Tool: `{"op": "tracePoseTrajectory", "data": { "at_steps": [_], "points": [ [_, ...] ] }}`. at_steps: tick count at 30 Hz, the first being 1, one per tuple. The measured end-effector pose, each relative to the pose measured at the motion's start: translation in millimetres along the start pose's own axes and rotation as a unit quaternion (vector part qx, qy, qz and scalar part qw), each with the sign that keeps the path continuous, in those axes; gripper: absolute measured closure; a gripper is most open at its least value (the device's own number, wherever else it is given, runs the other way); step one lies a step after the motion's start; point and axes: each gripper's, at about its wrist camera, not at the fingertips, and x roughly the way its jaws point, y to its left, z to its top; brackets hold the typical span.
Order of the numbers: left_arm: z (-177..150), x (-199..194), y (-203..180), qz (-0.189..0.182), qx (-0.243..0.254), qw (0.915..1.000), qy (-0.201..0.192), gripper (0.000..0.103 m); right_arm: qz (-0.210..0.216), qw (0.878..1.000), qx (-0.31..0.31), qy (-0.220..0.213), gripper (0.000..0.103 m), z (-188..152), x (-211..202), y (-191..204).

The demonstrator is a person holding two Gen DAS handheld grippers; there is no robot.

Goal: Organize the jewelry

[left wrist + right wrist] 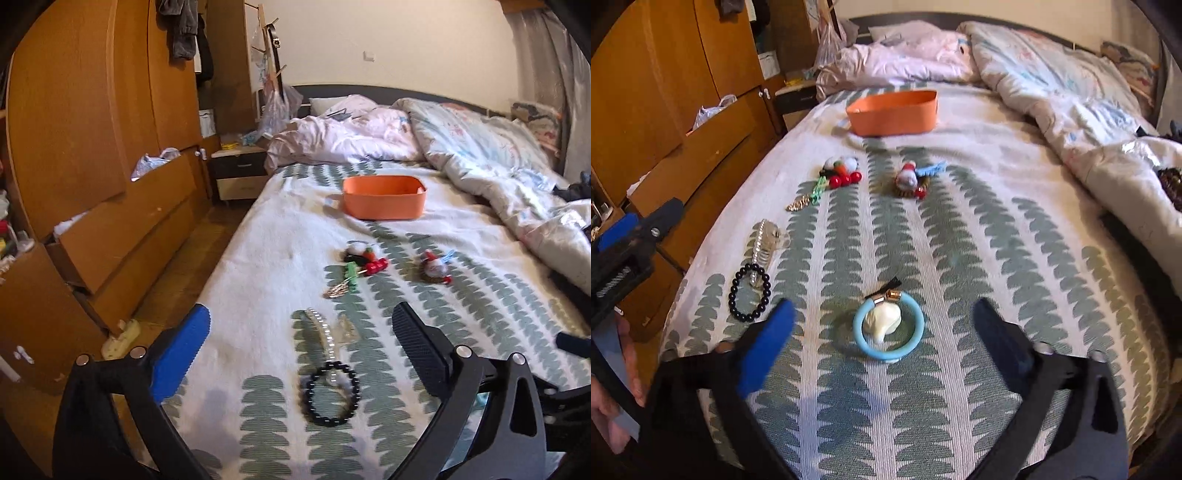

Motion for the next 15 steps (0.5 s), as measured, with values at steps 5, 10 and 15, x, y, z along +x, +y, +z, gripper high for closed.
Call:
{"op": "tracePoseTrajectory", "data": {
  "at_steps": [5, 10, 15],
  "points": [
    [0.7, 6.0, 3.2, 0.002, -0.004, 1.0000, 0.007, 0.005, -0.047, 0.999, -0.010, -0.019, 0.003, 3.0, -3.8, -1.7],
    [2.3, 4.4, 2.0, 0.032, 0.005, 0.9995, -0.005, 0.005, -0.053, 0.998, 0.002, -0.024, 0.003, 4.9, -2.3, -8.8],
    [4.7, 1.4, 4.2, 0.010, -0.001, 0.9998, -0.015, 0.005, -0.057, 0.998, -0.003, -0.035, 0.003, 5.5, -3.1, -7.8]
  ]
}}
